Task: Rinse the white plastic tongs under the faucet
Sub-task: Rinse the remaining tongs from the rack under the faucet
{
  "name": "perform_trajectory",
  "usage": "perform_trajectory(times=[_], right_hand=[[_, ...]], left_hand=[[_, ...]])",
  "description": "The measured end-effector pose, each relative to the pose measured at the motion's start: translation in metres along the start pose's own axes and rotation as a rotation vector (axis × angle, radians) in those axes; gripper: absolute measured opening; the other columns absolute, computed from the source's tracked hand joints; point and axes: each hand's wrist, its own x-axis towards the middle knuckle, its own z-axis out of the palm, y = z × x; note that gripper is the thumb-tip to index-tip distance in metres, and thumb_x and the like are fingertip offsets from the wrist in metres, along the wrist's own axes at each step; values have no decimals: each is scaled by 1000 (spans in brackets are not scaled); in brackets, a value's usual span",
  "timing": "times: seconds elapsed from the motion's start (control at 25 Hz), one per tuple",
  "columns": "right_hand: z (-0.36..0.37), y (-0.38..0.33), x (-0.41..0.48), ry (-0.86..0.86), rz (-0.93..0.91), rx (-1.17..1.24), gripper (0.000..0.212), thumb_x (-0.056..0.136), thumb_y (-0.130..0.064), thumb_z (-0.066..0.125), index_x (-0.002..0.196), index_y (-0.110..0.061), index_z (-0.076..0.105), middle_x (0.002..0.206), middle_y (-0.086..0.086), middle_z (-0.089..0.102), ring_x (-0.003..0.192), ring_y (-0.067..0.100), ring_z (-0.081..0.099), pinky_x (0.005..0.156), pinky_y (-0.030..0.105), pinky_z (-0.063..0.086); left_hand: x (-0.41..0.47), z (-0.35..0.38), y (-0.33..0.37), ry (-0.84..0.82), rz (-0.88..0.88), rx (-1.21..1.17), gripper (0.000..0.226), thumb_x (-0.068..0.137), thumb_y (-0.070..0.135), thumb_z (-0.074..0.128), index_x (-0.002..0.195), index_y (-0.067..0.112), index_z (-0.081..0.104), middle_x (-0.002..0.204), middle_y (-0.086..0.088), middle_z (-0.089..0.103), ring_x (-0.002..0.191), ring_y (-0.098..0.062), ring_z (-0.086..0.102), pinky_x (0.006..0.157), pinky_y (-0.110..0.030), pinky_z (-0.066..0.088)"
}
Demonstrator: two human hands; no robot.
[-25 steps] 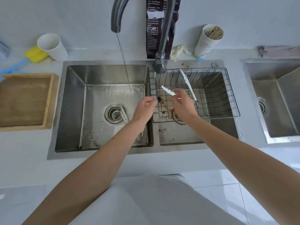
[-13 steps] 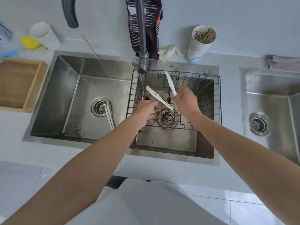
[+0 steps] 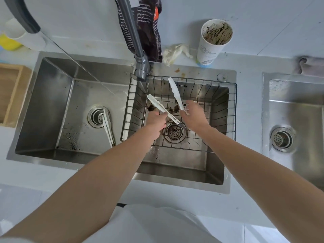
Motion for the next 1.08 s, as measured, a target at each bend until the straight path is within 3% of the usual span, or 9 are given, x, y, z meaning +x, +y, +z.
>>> perform_trajectory(times=[0.08,0.2,0.36,0.6,0.8,1.0,1.08], right_hand=[[3,1,2,-20,10,51,39,95,-20,58,131,-8,50,117,14,62,102,31,62,86,44,55],[10,3,6,-28,20,37,33,95,-21,57,127,-12,54,113,11,65,95,28,65,81,43,57],[12,2,8,-24,28,20,25,96,-20,56,121,-14,59,105,9,68,88,28,67,77,43,59],[6,-6,-7,23,7,44,21,96,-24,57,115,-15,62,103,5,69,88,26,66,76,44,57],[-1,-18,-36,59,-27,102,19,97,-27,57,113,-18,62,100,-1,70,87,21,67,74,41,57],[-4,-31,-73,104,-91,175,20,96,-24,60,115,-16,64,100,-1,70,82,20,69,71,38,58],[-3,-39,-88,112,-115,205,22,96,-24,61,117,-17,65,95,-4,71,80,17,68,73,38,58]], left_hand=[[4,4,1,26,-8,-10,33,97,15,60,126,1,55,90,-6,59,88,-17,60,81,-25,55],[11,7,1,57,-26,-48,27,96,15,60,121,3,58,97,-8,63,86,-15,63,73,-23,57],[16,13,3,80,-33,-84,24,97,14,59,118,5,58,97,-9,66,74,-10,64,71,-24,58],[2,9,7,80,-8,-133,3,99,11,55,98,10,58,76,-4,60,64,-9,58,64,-20,57],[-24,-5,4,54,51,-167,22,99,9,55,78,17,56,77,-5,59,68,-9,58,67,-20,57],[-53,-21,-7,18,111,-246,24,98,6,55,78,17,55,77,-6,60,68,-12,58,67,-21,57],[-59,-31,-11,18,134,-272,16,97,6,56,84,14,60,86,-9,65,76,-16,64,69,-23,58]])
